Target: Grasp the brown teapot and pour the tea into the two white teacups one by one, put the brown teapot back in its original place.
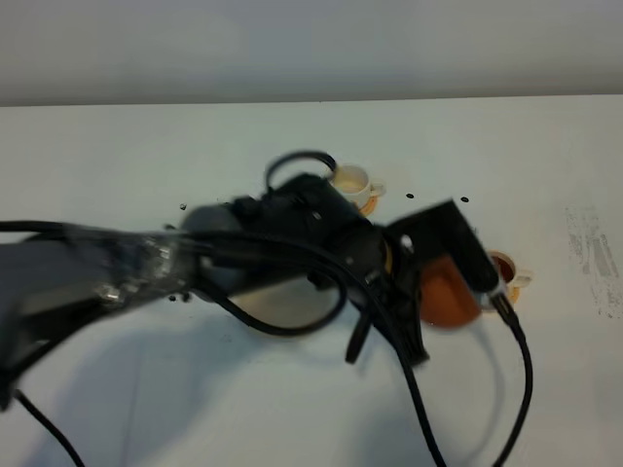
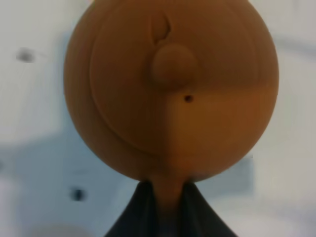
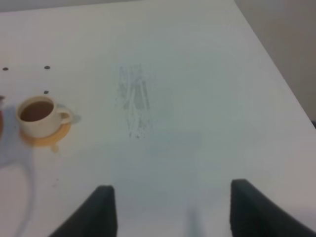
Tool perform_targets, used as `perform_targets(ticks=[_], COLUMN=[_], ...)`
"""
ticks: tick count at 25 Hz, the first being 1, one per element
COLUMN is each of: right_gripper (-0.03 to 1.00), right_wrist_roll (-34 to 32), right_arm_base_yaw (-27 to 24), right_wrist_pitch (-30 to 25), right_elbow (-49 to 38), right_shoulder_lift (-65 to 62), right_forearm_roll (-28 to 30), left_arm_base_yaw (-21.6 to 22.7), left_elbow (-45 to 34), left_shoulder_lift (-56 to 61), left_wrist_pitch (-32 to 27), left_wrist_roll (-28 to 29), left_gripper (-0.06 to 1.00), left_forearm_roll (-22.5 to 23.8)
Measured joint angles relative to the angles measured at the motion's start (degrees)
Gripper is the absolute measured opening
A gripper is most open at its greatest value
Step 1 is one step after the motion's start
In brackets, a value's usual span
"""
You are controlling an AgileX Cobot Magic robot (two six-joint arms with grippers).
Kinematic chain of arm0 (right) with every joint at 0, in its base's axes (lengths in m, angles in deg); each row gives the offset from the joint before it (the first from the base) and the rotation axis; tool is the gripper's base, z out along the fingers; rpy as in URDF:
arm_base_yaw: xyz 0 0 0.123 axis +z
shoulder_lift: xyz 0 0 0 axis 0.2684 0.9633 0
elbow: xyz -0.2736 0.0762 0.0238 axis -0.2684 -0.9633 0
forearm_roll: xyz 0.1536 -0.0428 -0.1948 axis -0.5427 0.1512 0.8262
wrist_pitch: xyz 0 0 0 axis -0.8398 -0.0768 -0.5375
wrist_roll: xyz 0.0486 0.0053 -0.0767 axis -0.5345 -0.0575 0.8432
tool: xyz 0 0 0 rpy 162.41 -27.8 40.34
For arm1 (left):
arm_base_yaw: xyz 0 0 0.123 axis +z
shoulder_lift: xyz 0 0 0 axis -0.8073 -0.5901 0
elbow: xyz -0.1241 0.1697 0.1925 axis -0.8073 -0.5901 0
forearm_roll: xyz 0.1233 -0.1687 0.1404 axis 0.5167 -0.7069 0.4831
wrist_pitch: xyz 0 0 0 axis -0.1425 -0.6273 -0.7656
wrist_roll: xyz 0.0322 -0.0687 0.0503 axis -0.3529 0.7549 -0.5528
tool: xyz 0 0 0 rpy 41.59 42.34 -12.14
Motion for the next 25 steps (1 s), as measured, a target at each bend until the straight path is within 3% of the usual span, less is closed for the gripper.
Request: perform_targets(ticks=[18, 25], right_gripper=[0.50, 0.50], right_wrist_roll=[0.00, 0.00], right_arm_base_yaw=[0.00, 0.00], right_wrist_pitch=[0.00, 0.00], right_elbow=[0.00, 0.00], right_shoulder_lift=[0.00, 0.00], right_forearm_roll=[0.00, 0.00], left_arm_base_yaw=[19.35, 23.38], left_elbow=[0.22, 0.22], left_shoulder_lift=[4.33, 4.33], left_wrist_pitch=[-0.19, 0.53], left_wrist_roll=[0.33, -3.41], left_gripper=[0.10, 0.10], left_forearm_roll=[6.51, 10.55])
